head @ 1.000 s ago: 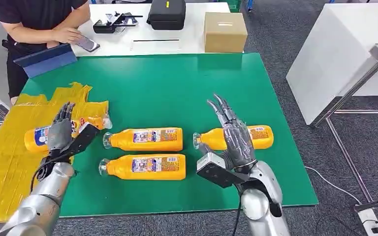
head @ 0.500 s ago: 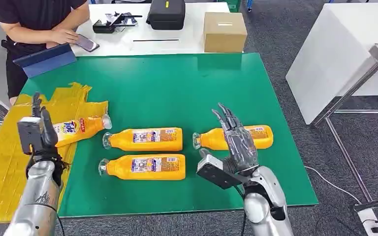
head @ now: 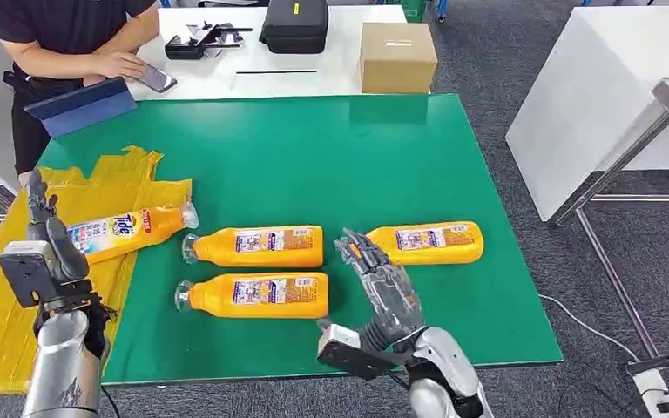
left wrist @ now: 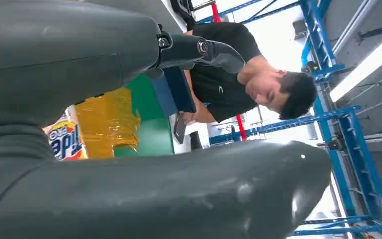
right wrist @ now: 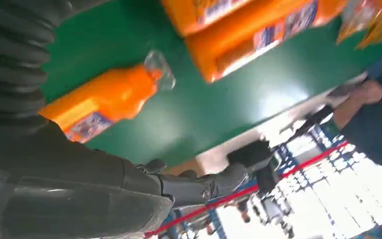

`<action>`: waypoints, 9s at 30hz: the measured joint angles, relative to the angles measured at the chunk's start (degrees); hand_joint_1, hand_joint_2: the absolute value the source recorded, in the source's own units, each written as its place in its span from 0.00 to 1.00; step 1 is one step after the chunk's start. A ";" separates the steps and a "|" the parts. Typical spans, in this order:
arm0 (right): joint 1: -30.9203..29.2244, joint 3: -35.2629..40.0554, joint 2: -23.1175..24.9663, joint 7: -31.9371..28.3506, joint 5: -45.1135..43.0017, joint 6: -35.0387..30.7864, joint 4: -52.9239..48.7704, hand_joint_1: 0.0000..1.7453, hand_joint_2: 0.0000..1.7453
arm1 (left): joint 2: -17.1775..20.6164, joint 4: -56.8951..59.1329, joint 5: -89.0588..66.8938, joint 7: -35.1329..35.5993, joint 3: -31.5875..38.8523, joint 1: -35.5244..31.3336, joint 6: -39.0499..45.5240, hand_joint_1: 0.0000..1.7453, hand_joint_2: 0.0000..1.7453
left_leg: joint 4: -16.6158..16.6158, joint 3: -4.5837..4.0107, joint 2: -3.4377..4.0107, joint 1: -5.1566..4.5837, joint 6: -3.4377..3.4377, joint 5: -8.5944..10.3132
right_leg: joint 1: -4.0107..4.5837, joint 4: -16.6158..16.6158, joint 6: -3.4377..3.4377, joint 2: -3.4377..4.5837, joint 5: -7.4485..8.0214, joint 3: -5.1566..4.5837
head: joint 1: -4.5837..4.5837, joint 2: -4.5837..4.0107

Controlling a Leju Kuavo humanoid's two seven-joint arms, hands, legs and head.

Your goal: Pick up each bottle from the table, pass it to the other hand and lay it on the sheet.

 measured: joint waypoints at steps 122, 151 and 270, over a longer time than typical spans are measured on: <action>-24.08 18.33 6.60 14.82 12.85 -7.52 48.54 1.00 1.00 | 1.68 7.61 12.57 -3.98 -7.91 -4.76 -0.55 0.00 0.00 | -0.07 1.16 0.22 0.03 -0.16 -0.12 | 0.02 -0.04 -0.10 0.14 -0.05 0.43 | 0.00 0.00; -18.94 18.03 3.54 14.25 11.67 -8.09 36.88 1.00 1.00 | 2.89 7.33 13.07 -4.09 -7.74 -2.51 -0.07 0.00 0.00 | -0.03 0.49 0.14 0.01 -0.07 0.00 | 0.01 -0.01 -0.18 0.14 0.09 0.42 | 0.02 0.00; -17.96 14.66 0.77 13.03 8.02 -9.07 4.70 1.00 1.00 | -2.32 -1.18 37.31 12.48 -25.31 6.36 -24.61 0.00 1.00 | 0.00 -0.06 0.12 0.01 -0.04 0.03 | 0.01 0.00 -0.14 0.11 0.12 -0.11 | 0.02 0.00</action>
